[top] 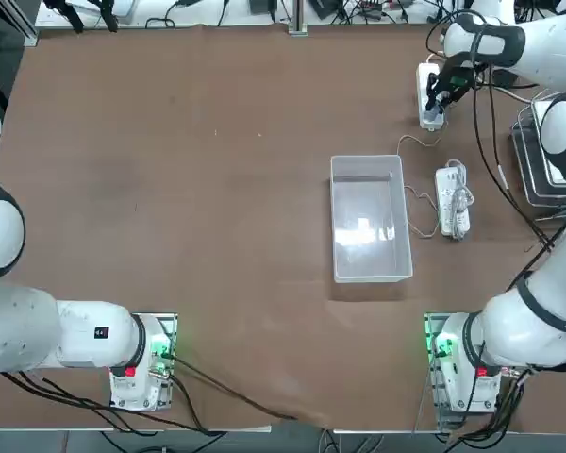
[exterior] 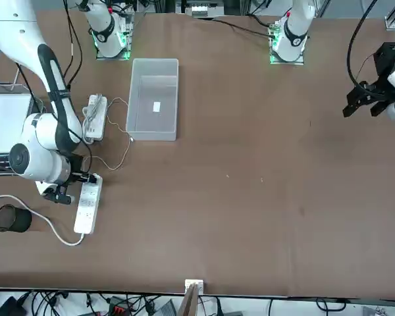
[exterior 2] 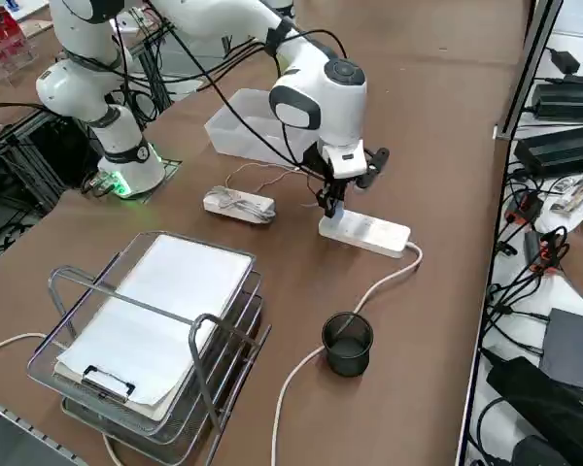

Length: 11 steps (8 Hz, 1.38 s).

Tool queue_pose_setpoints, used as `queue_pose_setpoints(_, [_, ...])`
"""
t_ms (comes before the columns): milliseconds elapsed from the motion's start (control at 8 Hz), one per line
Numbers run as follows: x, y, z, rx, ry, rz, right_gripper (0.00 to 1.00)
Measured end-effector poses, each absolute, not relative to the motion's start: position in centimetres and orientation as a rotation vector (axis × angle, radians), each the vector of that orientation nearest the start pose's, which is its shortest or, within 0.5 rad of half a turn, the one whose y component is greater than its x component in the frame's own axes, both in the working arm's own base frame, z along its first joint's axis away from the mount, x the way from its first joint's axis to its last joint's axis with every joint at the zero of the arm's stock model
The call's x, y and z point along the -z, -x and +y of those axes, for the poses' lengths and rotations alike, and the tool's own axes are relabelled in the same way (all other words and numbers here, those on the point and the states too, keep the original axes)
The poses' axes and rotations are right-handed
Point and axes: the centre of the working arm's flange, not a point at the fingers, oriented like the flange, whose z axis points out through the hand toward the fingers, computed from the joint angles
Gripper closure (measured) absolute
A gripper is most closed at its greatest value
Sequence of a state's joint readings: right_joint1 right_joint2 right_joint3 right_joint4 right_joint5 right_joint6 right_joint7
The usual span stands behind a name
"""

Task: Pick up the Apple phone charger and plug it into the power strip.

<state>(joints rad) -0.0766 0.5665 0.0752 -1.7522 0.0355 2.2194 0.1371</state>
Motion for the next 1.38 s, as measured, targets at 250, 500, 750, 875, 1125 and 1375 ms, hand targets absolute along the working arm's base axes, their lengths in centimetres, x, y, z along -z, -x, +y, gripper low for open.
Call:
queue_pose_setpoints(250, [-24.03, -65.39, -0.37, -0.155, 3.065, 0.263, 0.64])
queue_pose_setpoints(500, [-24.01, -65.37, -0.37, -0.15, 3.065, 0.263, 0.64])
queue_pose_setpoints(750, [-23.94, -65.31, -0.32, -0.142, 3.067, 0.261, 0.64])
queue_pose_setpoints(875, [-23.89, -65.22, -0.28, -0.14, 3.068, 0.261, 0.64])
queue_pose_setpoints(1125, [-23.9, -65.16, -0.27, -0.135, 3.068, 0.261, 0.64])
queue_pose_setpoints(1375, [-23.88, -65.12, -0.25, -0.13, 3.068, 0.261, 0.64])
